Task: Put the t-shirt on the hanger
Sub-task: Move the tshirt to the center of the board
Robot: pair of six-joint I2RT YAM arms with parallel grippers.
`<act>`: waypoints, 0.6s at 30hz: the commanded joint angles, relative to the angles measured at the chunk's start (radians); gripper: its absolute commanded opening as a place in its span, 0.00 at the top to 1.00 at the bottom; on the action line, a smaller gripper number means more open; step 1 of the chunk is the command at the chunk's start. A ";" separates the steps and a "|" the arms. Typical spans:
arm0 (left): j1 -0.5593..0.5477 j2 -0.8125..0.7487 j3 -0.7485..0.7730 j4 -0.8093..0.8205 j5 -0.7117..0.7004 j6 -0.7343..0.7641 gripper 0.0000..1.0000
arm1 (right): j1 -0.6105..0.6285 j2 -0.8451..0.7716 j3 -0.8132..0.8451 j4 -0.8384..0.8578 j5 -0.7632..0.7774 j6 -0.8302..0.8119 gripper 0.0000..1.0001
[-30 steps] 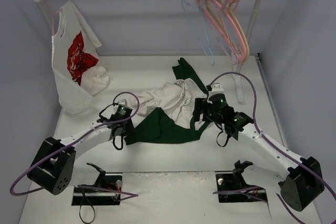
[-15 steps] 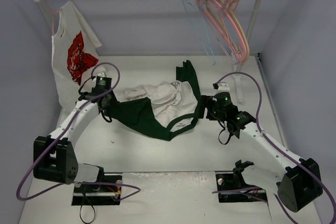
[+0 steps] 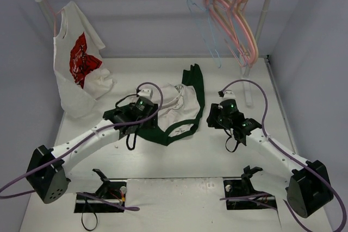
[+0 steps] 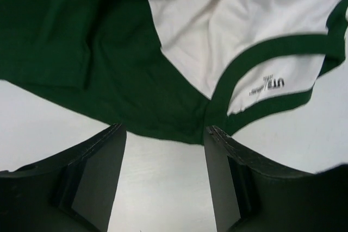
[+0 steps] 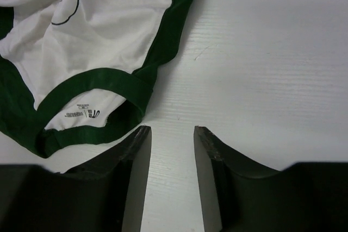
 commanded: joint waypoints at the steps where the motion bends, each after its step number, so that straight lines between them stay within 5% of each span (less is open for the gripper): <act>1: -0.068 -0.023 -0.046 0.059 -0.064 -0.097 0.41 | -0.003 0.034 -0.012 0.106 -0.055 0.012 0.66; 6: -0.245 0.130 -0.040 0.113 -0.145 -0.125 0.42 | -0.003 0.074 -0.043 0.164 -0.072 0.029 0.65; 18: -0.294 0.303 -0.039 0.189 -0.182 -0.140 0.42 | 0.000 0.127 -0.072 0.222 -0.109 0.035 0.59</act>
